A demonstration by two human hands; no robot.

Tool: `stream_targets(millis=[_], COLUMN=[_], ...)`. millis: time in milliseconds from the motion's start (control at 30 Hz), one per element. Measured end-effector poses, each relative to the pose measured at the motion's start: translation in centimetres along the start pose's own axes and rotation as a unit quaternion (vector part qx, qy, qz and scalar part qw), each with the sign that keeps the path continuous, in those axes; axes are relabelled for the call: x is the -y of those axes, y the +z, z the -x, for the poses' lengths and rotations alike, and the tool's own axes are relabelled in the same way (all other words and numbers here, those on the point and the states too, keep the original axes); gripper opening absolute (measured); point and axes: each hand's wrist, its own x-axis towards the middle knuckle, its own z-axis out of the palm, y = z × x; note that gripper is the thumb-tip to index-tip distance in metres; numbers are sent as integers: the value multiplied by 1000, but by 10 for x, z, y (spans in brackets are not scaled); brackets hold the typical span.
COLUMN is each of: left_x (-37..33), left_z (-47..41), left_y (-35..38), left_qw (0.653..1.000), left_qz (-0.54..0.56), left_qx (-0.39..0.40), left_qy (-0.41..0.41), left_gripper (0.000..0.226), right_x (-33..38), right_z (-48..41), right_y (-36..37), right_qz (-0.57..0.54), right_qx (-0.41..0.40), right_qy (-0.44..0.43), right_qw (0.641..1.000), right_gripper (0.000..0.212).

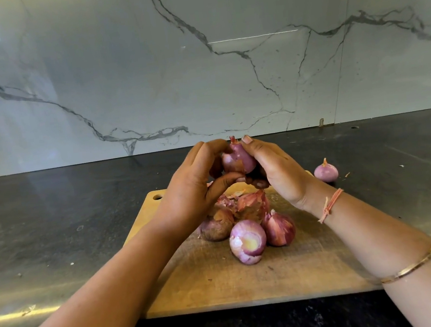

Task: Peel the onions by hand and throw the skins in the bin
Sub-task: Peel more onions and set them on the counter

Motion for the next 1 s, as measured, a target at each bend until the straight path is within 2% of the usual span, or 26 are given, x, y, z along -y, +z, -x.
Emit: stream_targets(millis=[100, 233, 400, 667, 833, 1000], left_x=[0, 1, -1, -2, -2, -3], left_z=[0, -1, -3, -4, -4, -3], left_y=[0, 1, -1, -1, -1, -2], left_qw=[1000, 998, 995, 993, 993, 992], left_qz=[-4, -54, -77, -81, -91, -95], left_qx=[0, -26, -17, -20, -3, -1], left_qy=[3, 36, 61, 82, 81, 87], left_gripper=[36, 17, 30, 17, 27, 23], right_x=[3, 9, 7, 9, 2, 4], right_z=[1, 3, 2, 5, 1, 3], right_y=[1, 1, 1, 2, -1, 0], right_qz=[-10, -5, -7, 10, 43, 43], right_qx=[-1, -5, -8, -21, -17, -17], right_qy=[5, 1, 11, 19, 24, 18], right_qw=[1000, 1000, 1000, 1000, 999, 999], right_gripper=[45, 57, 51, 61, 64, 53])
